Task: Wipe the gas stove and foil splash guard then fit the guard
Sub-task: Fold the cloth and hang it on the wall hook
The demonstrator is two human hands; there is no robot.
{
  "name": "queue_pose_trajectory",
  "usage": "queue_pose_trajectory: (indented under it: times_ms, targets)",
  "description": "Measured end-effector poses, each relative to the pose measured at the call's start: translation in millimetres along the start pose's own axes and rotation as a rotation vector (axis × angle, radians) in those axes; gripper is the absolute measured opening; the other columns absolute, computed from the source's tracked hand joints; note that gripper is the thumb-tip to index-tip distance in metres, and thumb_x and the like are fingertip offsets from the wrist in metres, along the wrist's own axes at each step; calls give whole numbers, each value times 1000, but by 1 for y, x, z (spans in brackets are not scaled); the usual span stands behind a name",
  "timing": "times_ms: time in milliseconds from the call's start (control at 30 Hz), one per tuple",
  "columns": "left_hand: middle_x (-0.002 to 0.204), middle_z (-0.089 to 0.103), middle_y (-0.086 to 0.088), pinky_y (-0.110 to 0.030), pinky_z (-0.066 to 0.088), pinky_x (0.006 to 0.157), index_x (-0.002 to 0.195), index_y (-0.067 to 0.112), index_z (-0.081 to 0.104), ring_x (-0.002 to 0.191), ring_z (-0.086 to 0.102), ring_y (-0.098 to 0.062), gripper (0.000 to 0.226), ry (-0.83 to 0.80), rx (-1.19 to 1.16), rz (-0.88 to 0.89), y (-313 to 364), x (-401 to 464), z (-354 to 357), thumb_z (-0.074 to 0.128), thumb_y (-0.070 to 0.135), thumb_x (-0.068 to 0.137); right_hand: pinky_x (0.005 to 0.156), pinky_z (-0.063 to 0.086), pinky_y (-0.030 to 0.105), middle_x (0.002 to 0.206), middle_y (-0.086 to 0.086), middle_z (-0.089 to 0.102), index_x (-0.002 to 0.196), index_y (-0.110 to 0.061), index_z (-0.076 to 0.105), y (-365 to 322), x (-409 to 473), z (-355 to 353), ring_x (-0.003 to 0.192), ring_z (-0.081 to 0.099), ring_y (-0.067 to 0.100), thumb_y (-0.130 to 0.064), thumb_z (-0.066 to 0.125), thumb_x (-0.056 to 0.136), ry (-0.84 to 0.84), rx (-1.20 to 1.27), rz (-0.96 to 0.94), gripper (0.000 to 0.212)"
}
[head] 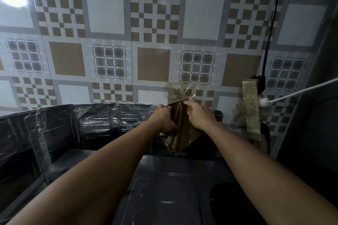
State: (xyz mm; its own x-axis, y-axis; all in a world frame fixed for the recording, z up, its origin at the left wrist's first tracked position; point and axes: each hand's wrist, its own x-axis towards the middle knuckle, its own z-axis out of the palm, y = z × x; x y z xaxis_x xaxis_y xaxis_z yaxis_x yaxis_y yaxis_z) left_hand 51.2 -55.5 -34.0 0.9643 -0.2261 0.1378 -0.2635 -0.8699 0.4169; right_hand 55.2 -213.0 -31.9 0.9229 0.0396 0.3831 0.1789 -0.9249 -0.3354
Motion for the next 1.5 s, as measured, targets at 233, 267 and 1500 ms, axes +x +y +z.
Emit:
queue_pose_trajectory:
  times_ms: [233,267,1500]
  targets:
    - [116,64,-12,-33,51,89,130,10,57,105,61,-27,59,-110,-114,18,-2,-6,4,79,26,77,97,47,43,137,5,56,145,-36,40,1,-12,6,122,53,29,-15,57,93,-78,75,14,59]
    - [116,65,-11,-35,51,92,129,11,59,106,62,-27,57,-114,-121,18,-3,-8,4,79,24,77,99,46,43,139,5,55,145,-35,40,2,-13,6,124,52,29,-15,57,92,-83,69,4,59]
    - [126,66,-12,-30,48,90,125,5,63,117,60,-26,55,-10,-34,-164,-107,-274,-51,75,34,80,98,48,33,127,7,61,131,-22,60,-113,-220,-19,114,59,24,-31,71,85,-293,21,71,48]
